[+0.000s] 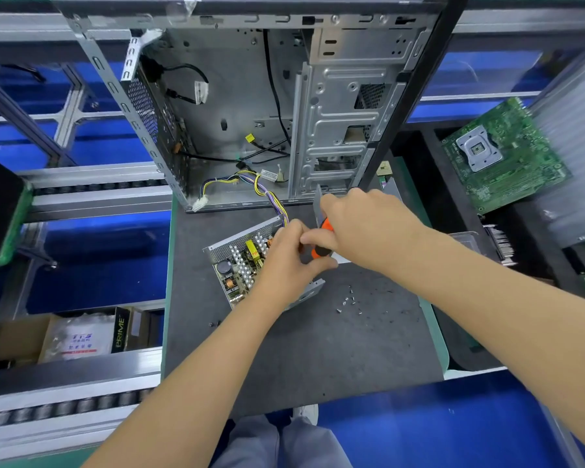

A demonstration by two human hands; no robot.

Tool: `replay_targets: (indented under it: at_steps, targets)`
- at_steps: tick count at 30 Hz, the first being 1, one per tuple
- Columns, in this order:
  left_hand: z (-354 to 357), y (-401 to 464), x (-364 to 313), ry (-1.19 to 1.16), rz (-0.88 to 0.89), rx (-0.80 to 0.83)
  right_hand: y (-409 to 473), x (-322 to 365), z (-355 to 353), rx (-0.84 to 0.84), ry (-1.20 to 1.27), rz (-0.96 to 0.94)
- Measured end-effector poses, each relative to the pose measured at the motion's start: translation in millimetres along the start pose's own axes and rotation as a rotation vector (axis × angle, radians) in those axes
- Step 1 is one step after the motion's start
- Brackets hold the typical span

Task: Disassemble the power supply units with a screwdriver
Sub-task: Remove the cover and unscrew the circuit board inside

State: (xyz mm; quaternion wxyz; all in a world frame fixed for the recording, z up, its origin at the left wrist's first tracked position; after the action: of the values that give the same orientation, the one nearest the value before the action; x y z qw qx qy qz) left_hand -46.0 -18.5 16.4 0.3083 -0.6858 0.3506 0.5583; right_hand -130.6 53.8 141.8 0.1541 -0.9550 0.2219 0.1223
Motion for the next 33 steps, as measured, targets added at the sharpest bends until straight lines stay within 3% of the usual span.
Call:
replay_targets:
  at_steps: [5, 8, 11, 15, 17, 19, 24, 27, 29, 31, 33]
  targets:
    - [-6.4, -7.6, 5.2, 0.029, 0.106, 0.022, 2.9, -2.3, 5.4, 0.073, 0.165, -0.217]
    - [-3.9, -11.2, 4.9, 0.042, 0.139, 0.064, 2.6, -4.8, 12.0, 0.09, 0.114, -0.245]
    - [-0.1, -11.6, 3.6, 0.01, 0.103, 0.007, 1.9, -3.5, 14.0, 0.094, 0.199, -0.264]
    - [3.1, -6.0, 7.0, 0.029, 0.096, -0.014, 0.8, -6.0, 10.7, 0.121, 0.332, -0.143]
    - [5.0, -3.7, 8.1, 0.036, 0.078, -0.031, 2.3, -5.9, 10.0, 0.065, 0.091, -0.052]
    - [6.7, -3.3, 7.1, 0.024, 0.081, -0.05, 2.9, -3.3, 8.0, 0.035, 0.026, 0.005]
    - [-3.1, -10.9, 11.1, -0.014, 0.058, -0.008, 3.5, -3.5, 11.3, 0.147, 0.267, -0.124]
    - [-24.9, -16.7, 16.8, 0.079, 0.111, -0.016, -0.7, -6.0, 10.1, 0.183, 0.345, -0.163]
    - [-40.4, -18.3, 21.3, 0.205, 0.156, -0.035, -3.2, -7.0, 10.3, 0.186, 0.225, -0.11]
    - [-47.2, -19.2, 24.8, 0.384, 0.188, 0.036, -2.5, -5.9, 8.9, 0.151, -0.105, -0.116]
    - [-44.5, -22.1, 30.9, 0.516, 0.187, 0.152, -0.9, -4.0, 7.9, 0.05, -0.113, -0.122]
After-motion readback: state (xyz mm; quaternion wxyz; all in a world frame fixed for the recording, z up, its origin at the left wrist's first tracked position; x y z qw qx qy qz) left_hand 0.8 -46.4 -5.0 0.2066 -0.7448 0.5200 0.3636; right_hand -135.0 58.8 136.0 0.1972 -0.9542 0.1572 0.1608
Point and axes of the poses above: each hand's wrist, its own y-axis towards the middle knuckle, its own z-axis out of the palm, x = y × z, the point moved 3 cm from there along y, towards the middle knuckle, and after that the axes turned 12 degrees about -y, right-handed, at the moved point
